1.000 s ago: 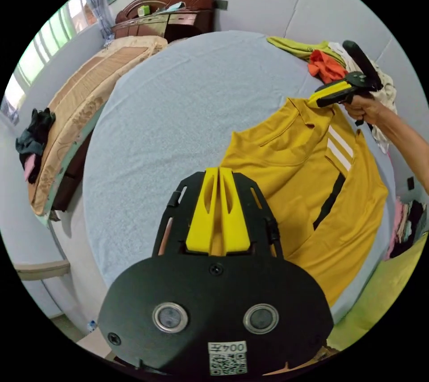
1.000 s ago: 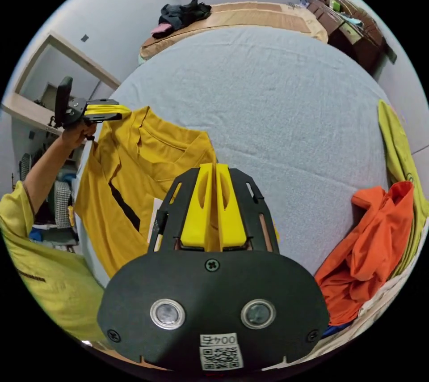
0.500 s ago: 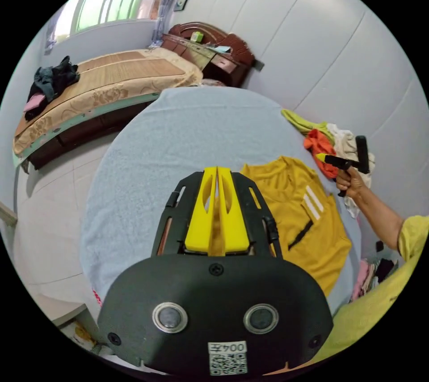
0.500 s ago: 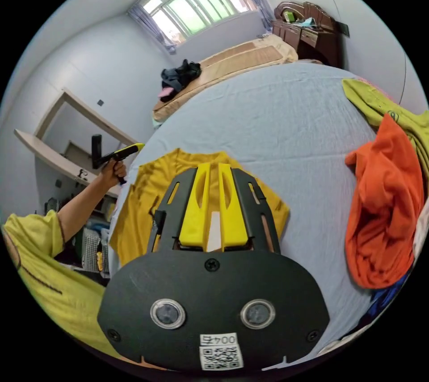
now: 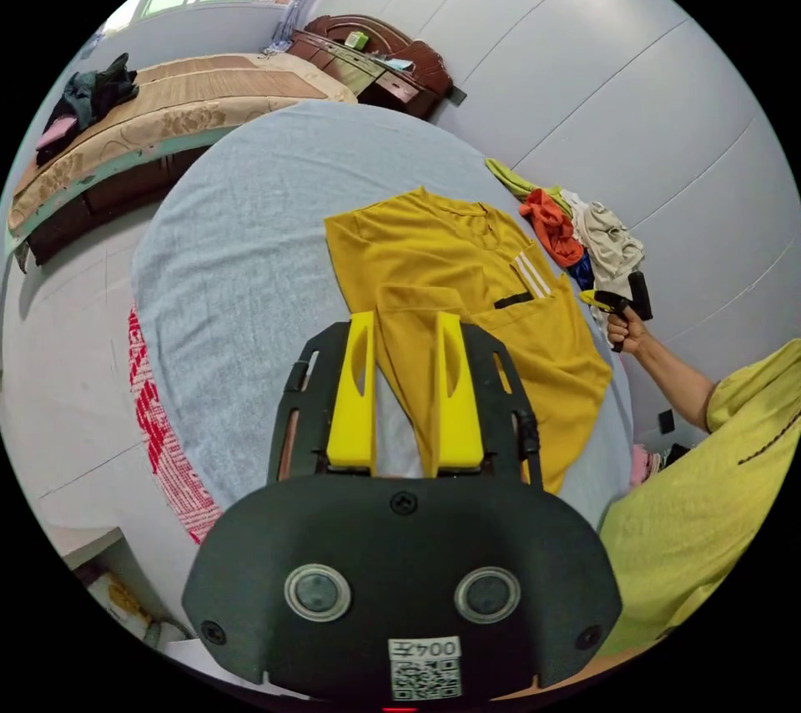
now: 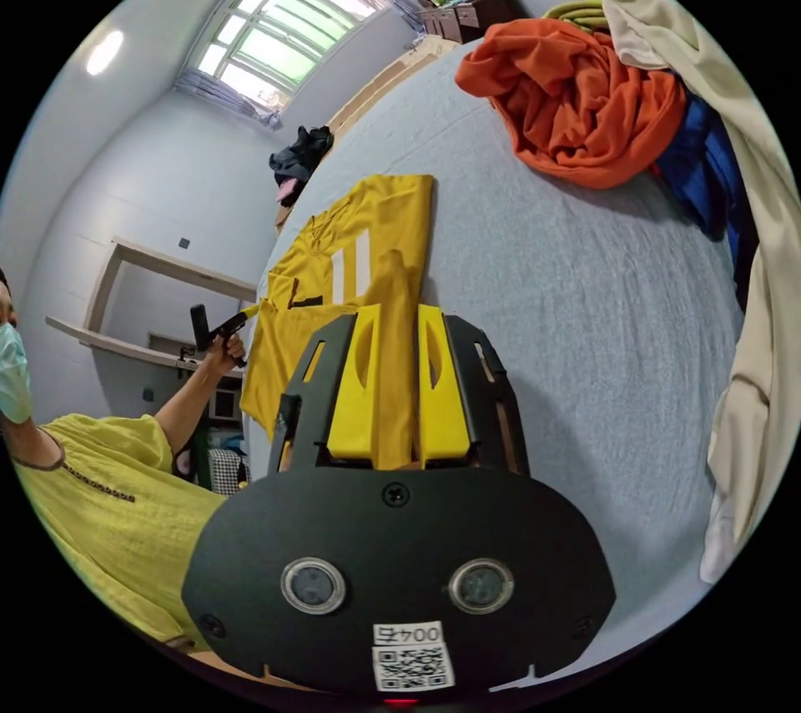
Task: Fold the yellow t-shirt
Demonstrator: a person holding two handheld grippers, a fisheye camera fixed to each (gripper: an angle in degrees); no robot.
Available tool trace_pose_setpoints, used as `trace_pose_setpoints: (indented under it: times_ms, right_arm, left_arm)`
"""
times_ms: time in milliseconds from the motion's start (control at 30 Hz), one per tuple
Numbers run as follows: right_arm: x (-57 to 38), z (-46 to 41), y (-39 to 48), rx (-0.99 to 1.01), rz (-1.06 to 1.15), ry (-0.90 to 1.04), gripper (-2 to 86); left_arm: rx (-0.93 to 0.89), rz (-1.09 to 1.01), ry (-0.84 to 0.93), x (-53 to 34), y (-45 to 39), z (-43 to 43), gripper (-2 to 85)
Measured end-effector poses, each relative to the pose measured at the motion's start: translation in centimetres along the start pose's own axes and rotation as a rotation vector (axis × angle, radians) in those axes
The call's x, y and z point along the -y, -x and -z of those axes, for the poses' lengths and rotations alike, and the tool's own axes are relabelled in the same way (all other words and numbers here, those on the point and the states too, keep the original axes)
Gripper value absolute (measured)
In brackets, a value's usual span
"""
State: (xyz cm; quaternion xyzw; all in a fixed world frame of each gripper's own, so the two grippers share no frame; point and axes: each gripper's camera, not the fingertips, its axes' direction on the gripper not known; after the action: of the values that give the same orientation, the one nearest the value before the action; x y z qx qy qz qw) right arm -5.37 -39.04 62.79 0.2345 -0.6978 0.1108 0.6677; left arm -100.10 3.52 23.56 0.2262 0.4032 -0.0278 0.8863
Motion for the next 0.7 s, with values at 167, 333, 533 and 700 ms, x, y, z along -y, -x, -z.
trace_pose_setpoints:
  times_ms: [167,333,533,700]
  right_arm:
    - [-0.8,2.2,1.8,0.001,0.023,0.027,9.0]
    - [-1.0,3.1,4.3,0.033,0.061,0.121,8.2]
    - [-5.1,8.2,10.7,0.071,0.21,0.101,1.7]
    - [-12.7,17.5,16.9,0.188,0.366,0.067,0.6]
  left_arm:
    - [-0.024,0.018,0.037,-2.8,-0.2,0.0,7.5]
    - [-0.017,0.034,0.059,-6.0,-1.0,0.1,6.5]
    - [0.04,0.007,0.032,-10.5,-3.9,2.4,1.8]
    - [-0.026,-0.081,-0.13,-18.2,-9.7,9.5,1.2]
